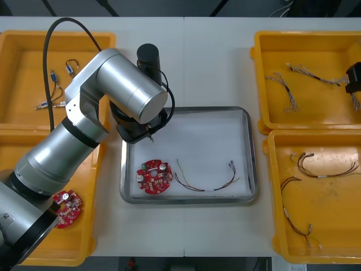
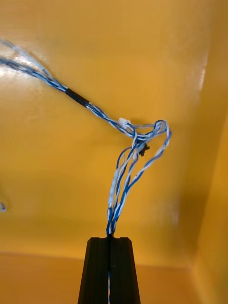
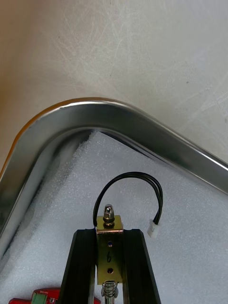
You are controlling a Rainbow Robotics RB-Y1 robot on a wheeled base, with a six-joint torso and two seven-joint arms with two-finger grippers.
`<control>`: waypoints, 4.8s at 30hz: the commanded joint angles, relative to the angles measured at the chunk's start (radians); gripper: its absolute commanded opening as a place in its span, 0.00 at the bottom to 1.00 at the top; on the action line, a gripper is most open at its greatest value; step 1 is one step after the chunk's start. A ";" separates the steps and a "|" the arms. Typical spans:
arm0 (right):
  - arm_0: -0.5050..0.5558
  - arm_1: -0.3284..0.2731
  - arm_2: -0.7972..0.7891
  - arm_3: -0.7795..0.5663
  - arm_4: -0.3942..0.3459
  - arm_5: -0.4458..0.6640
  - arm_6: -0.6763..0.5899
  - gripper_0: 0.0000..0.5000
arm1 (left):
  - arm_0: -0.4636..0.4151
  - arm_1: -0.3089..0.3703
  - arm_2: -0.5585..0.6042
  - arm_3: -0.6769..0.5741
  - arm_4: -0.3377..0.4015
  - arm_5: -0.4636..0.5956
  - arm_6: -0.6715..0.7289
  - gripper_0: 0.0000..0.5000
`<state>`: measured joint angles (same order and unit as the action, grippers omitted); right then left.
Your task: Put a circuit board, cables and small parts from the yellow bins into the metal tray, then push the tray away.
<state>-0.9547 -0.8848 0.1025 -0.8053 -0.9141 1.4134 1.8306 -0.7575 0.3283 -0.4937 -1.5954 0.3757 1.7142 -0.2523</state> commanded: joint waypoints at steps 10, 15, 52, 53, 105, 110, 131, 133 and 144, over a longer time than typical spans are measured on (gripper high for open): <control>0.002 -0.071 -0.136 -0.247 0.032 0.300 0.061 0.00 | -0.002 -0.020 -0.032 -0.009 -0.008 -0.010 0.085 0.61; 0.002 -0.071 -0.145 -0.302 0.032 0.357 0.056 0.00 | -0.002 -0.020 -0.032 -0.009 -0.008 -0.008 0.085 0.73; 0.004 0.033 -0.078 -0.730 -0.026 0.506 0.062 0.00 | -0.345 0.463 0.326 0.026 0.672 0.206 0.085 1.00; 0.004 0.037 -0.069 -0.741 -0.026 0.506 0.064 0.00 | -0.350 0.472 0.328 0.040 0.680 0.206 0.085 1.00; 0.016 0.290 0.707 -0.798 0.018 0.004 0.473 0.00 | -0.348 0.604 0.135 0.724 0.529 -0.354 0.352 1.00; 0.077 0.296 0.707 -0.798 0.057 -0.062 0.476 0.00 | -0.319 0.578 0.133 0.724 0.531 -0.363 0.363 1.00; 0.082 0.288 0.582 -0.884 0.052 0.102 0.455 1.00 | -0.181 0.529 0.133 0.704 0.497 -0.415 0.381 1.00; 0.082 0.287 0.557 -0.911 0.052 0.133 0.449 1.00 | -0.172 0.528 0.133 0.696 0.496 -0.413 0.381 1.00; 0.080 0.238 0.424 -1.055 -0.008 0.266 0.358 1.00 | -0.157 0.497 0.133 0.690 0.477 -0.424 0.395 1.00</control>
<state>-0.8730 -0.6110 0.5867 -1.8003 -0.8861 1.6558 2.2650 -0.9210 0.8510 -0.3690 -0.8824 0.8697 1.3059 0.1194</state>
